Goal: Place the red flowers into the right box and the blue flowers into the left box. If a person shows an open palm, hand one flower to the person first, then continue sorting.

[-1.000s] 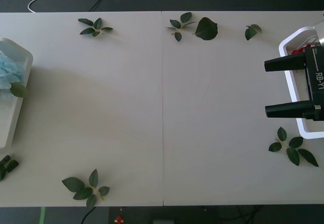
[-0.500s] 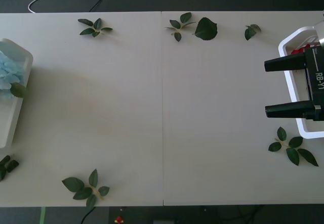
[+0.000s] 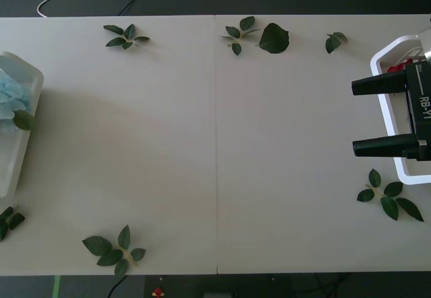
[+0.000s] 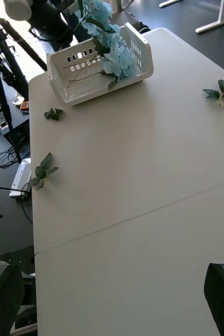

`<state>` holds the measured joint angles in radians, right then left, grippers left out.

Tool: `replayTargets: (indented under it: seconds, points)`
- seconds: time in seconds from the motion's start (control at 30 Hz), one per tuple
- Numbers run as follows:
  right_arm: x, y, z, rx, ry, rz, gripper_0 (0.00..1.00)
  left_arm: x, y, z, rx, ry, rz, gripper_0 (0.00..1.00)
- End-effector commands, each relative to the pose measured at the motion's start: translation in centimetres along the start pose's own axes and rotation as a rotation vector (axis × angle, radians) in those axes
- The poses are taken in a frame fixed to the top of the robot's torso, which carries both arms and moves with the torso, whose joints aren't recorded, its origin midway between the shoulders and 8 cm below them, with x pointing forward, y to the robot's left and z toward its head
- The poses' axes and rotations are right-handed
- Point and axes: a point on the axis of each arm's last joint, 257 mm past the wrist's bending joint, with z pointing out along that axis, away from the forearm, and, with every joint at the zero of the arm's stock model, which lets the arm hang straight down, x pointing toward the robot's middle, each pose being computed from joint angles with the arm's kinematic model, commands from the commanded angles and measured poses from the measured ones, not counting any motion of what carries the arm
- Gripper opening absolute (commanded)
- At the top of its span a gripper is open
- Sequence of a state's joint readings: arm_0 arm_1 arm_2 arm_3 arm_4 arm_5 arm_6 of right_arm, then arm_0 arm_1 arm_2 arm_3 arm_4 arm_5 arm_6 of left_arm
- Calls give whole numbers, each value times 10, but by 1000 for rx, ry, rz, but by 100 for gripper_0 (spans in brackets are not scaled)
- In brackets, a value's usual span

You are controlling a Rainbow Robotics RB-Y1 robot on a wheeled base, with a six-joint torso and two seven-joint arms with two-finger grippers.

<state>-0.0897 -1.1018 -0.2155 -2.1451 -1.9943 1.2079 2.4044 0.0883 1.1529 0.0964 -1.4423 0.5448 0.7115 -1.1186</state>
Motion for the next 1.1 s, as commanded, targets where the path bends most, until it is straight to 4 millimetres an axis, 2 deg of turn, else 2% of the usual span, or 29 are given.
replayTargets:
  seconds: [0.03, 0.27, 0.47, 0.57, 0.6, 0.67, 0.77, 0.8, 0.83, 0.93, 1.1]
  points:
    - [-4, 11, 5, -25, -19, -26, 100, 7, 2, 17, 26, -77, -155, 0]
    - [-4, 11, 5, -25, -19, -26, 100, 12, 2, 35, 40, -142, -244, 0]
    - [-4, 11, 5, -25, -19, -26, 100, 2, -15, 39, 59, -158, -247, 0]
    - [-4, 11, 5, -25, -19, -26, 100, -3, -16, 38, 60, -166, -241, 0]
    - [-4, 11, 5, -25, -19, -26, 100, -7, -18, 38, 63, -175, -241, 5]
    - [-4, 11, 5, -25, -19, -26, 100, -12, -19, 37, 72, -195, -242, 48]
    - [-4, 11, 5, -25, -19, -26, 100, -20, -22, 35, 87, -223, -249, 69]
    - [-4, 11, 5, -25, -19, -26, 100, -22, -24, 34, 91, -227, -250, 92]
    - [-4, 11, 5, -25, -19, -26, 100, -24, -26, 33, 97, -231, -252, 100]
    - [-4, 11, 5, -25, -19, -26, 100, -34, -35, 29, 116, -249, -246, 100]
    - [-4, 11, 5, -25, -19, -26, 100, -64, -43, 15, 146, -301, -233, 100]
